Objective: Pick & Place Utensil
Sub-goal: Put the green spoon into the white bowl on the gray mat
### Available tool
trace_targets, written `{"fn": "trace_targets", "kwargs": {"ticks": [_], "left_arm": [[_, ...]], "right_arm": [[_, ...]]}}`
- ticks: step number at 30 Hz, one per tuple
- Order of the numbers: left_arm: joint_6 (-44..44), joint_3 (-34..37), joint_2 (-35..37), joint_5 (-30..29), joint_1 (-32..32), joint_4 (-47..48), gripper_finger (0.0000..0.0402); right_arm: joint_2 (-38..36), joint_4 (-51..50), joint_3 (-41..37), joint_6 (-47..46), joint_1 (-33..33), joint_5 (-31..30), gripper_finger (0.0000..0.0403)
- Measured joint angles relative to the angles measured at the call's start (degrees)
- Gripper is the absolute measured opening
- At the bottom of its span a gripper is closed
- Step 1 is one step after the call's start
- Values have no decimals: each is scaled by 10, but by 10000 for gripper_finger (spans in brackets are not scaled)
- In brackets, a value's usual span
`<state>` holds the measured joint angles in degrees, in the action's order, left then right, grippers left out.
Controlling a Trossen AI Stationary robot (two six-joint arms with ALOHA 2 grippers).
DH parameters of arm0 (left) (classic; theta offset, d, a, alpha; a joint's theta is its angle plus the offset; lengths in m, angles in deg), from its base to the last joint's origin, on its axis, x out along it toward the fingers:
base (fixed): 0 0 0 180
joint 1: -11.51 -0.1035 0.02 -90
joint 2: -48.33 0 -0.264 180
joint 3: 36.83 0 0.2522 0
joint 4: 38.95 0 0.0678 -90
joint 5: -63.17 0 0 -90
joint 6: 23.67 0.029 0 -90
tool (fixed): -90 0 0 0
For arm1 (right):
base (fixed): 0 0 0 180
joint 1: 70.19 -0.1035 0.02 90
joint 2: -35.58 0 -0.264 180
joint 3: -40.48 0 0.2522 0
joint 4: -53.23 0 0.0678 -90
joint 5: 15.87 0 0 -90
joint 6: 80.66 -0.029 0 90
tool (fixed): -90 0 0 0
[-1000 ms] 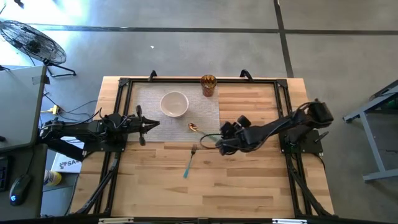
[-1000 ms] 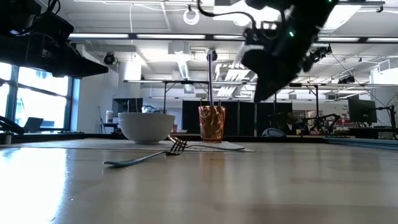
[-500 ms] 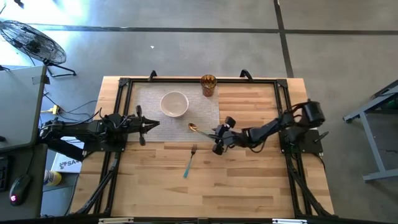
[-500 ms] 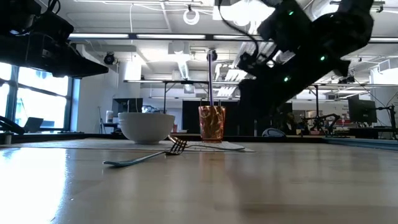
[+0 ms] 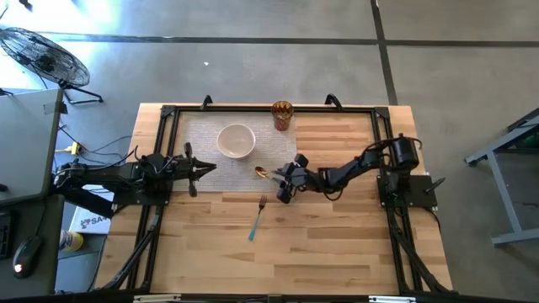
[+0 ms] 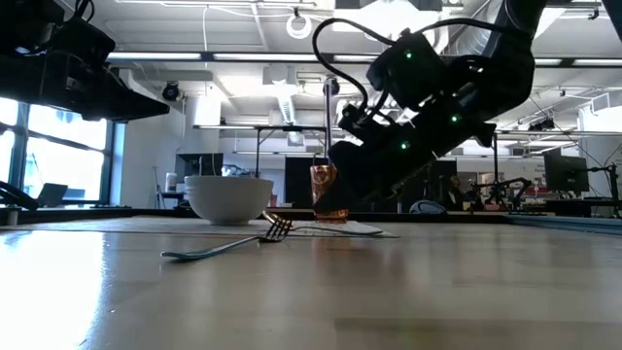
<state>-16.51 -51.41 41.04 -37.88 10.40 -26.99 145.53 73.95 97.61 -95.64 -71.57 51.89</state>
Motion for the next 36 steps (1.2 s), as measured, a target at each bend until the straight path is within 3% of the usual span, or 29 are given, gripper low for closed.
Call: {"fn": "trace_targets", "kwargs": {"ticks": [10,22,36], "left_arm": [[0,0,0,0,0,0,24],[0,0,0,0,0,0,24],[0,0,0,0,0,0,24]], "right_arm": [[0,10,-4,13,1,8,150],[37,66,-3,10,1,21,151],[46,43,-4,8,-2,12,135]]}}
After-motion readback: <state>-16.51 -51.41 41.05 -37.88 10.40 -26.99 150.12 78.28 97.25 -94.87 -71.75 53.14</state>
